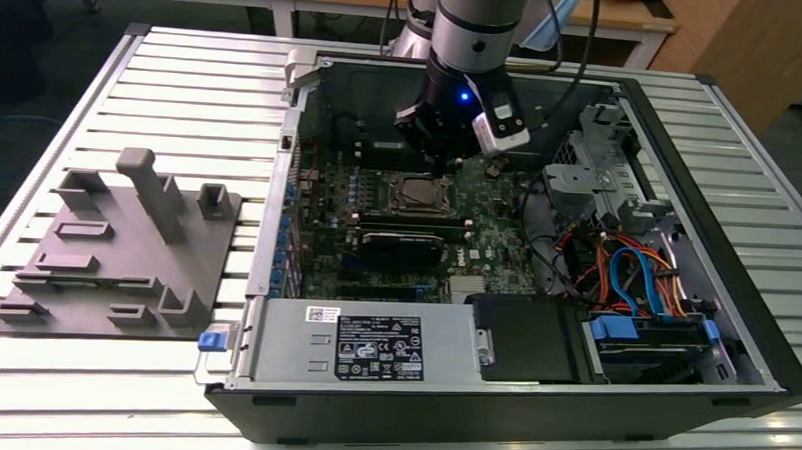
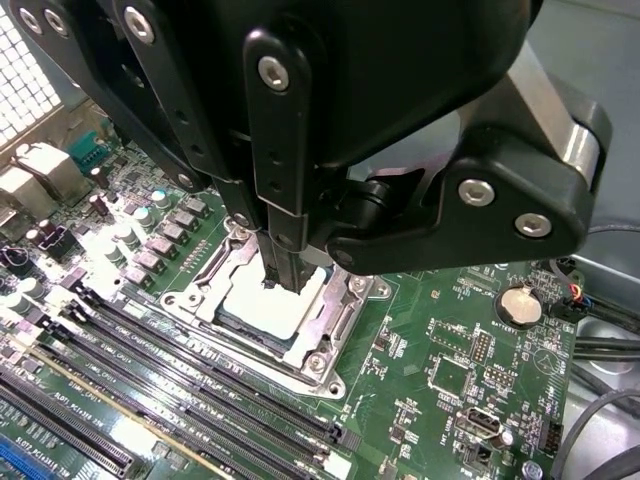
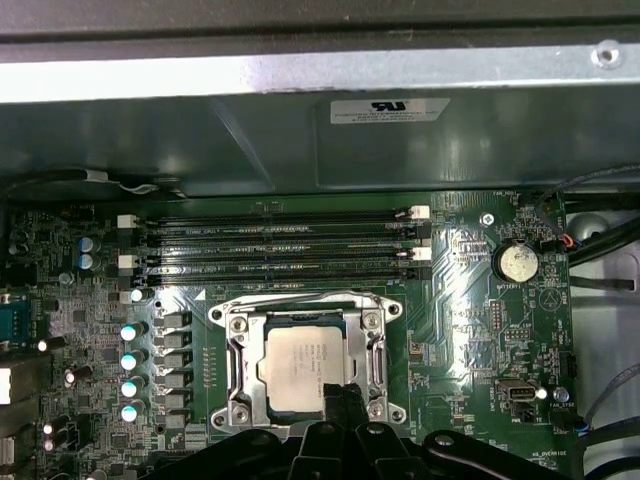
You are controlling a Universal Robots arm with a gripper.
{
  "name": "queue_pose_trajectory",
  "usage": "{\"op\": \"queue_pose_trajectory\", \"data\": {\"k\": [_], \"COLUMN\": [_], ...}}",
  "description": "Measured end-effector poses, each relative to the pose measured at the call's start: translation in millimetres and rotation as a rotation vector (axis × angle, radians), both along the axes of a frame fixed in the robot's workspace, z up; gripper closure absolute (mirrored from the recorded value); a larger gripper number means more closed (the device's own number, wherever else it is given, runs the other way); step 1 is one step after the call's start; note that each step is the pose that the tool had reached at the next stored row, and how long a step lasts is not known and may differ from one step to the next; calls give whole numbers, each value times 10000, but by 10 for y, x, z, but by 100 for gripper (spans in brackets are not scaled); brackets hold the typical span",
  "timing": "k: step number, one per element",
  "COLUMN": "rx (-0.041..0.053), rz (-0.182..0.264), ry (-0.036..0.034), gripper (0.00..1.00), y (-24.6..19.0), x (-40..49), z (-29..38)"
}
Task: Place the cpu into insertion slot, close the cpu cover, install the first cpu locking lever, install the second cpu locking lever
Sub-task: 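Install the second cpu locking lever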
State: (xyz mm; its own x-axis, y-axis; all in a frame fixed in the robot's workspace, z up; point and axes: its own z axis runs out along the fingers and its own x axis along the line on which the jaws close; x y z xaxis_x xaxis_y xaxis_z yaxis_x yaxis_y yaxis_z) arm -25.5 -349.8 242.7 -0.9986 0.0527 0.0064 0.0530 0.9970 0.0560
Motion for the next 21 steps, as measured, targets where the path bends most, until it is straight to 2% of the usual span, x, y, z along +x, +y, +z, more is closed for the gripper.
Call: {"op": "queue_pose_trajectory", "data": {"k": [4, 13, 18, 21], "rx": [2, 10, 10, 10], "rz": [1, 26, 161, 212], "ry": [1, 24, 45, 46], "gripper": [90, 90, 90, 90], "y": [-9, -156, -197, -211], "x": [0, -12, -44, -50], "z": [8, -12, -65, -74]}}
